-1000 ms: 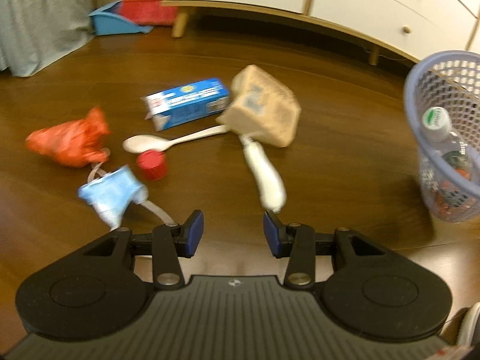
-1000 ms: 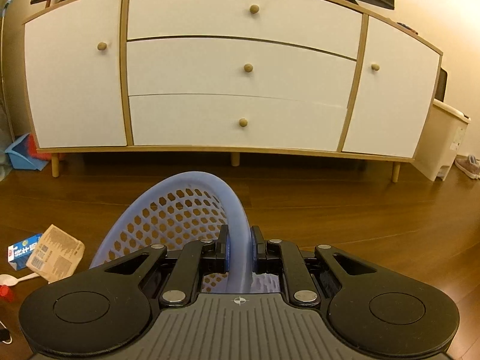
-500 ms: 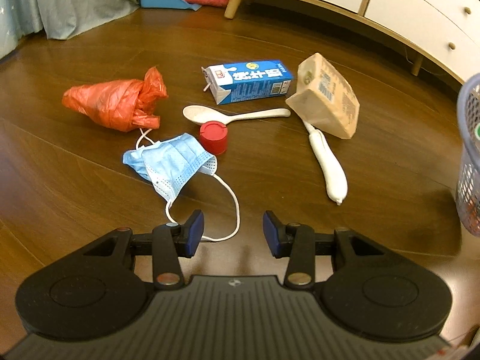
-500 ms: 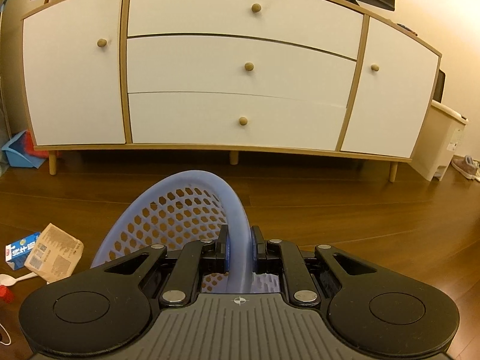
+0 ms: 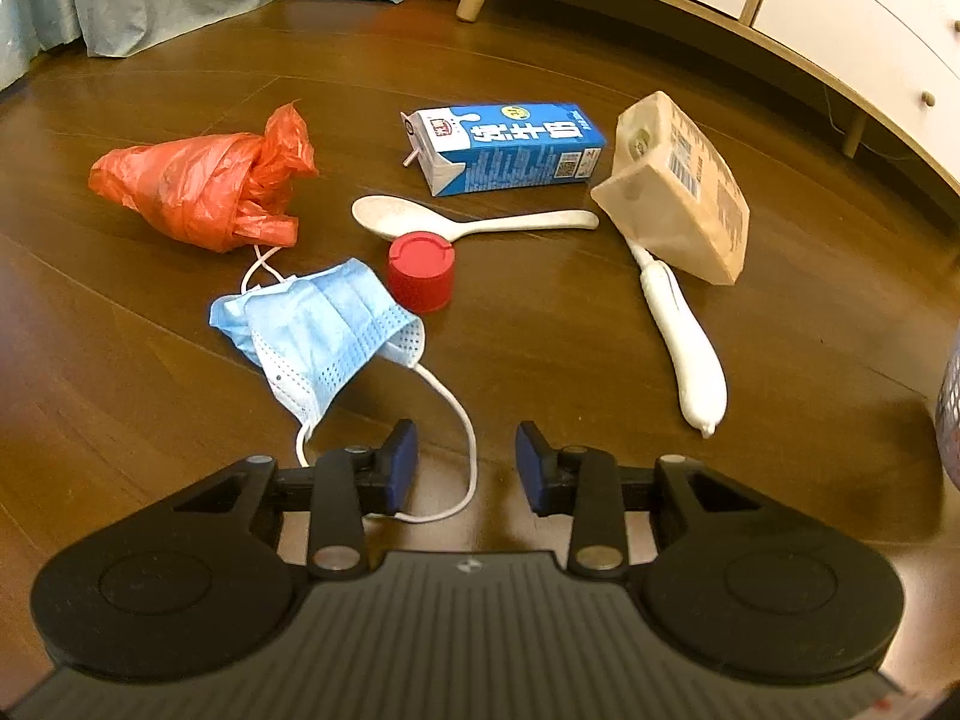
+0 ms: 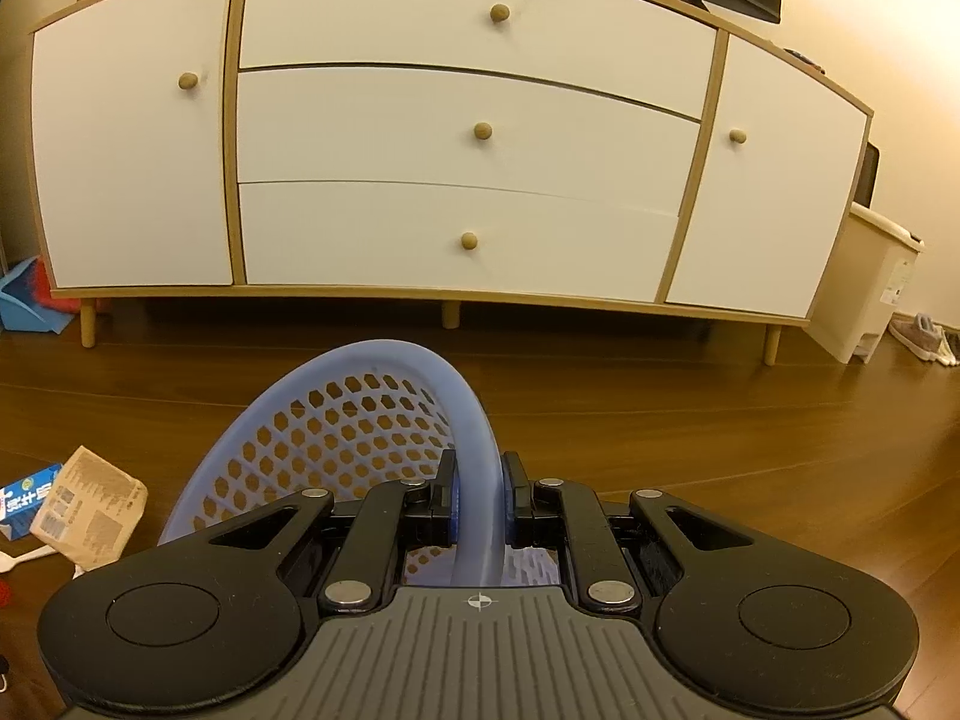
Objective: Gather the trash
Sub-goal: 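Lower the left gripper onto the blue face mask and close, then lift the mask with the left gripper into the wastebasket and release, then push the mask deeper into the wastebasket with the left gripper fingers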
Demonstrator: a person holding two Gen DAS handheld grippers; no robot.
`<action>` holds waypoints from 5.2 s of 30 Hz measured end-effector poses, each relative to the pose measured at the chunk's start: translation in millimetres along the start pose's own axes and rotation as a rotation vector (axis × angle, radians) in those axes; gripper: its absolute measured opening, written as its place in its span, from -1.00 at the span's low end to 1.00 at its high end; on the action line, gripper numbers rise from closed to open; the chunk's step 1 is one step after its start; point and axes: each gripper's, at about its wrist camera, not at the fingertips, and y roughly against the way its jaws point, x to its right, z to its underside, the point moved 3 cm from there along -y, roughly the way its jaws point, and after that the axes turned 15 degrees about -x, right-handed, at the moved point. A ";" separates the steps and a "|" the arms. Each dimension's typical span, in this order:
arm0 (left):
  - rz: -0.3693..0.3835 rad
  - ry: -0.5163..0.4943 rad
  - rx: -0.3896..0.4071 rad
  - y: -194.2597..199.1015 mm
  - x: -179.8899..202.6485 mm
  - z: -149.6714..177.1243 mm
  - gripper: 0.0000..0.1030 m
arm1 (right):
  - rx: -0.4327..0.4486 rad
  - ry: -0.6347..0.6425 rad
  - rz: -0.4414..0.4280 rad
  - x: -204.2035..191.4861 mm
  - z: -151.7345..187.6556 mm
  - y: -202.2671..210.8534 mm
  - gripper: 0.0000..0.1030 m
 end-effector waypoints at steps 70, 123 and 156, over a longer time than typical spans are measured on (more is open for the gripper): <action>0.578 -0.471 0.412 275.1 265.2 -41.5 -1.00 | -0.041 -0.051 -0.093 23.3 0.6 0.4 -0.81; 0.509 -0.476 0.003 122.3 205.7 44.9 -0.81 | -0.054 -0.062 -0.085 32.0 2.4 0.5 -0.81; 0.509 -0.488 0.141 153.6 251.7 -24.7 -0.54 | -0.061 -0.062 -0.088 32.1 2.9 -0.1 -0.81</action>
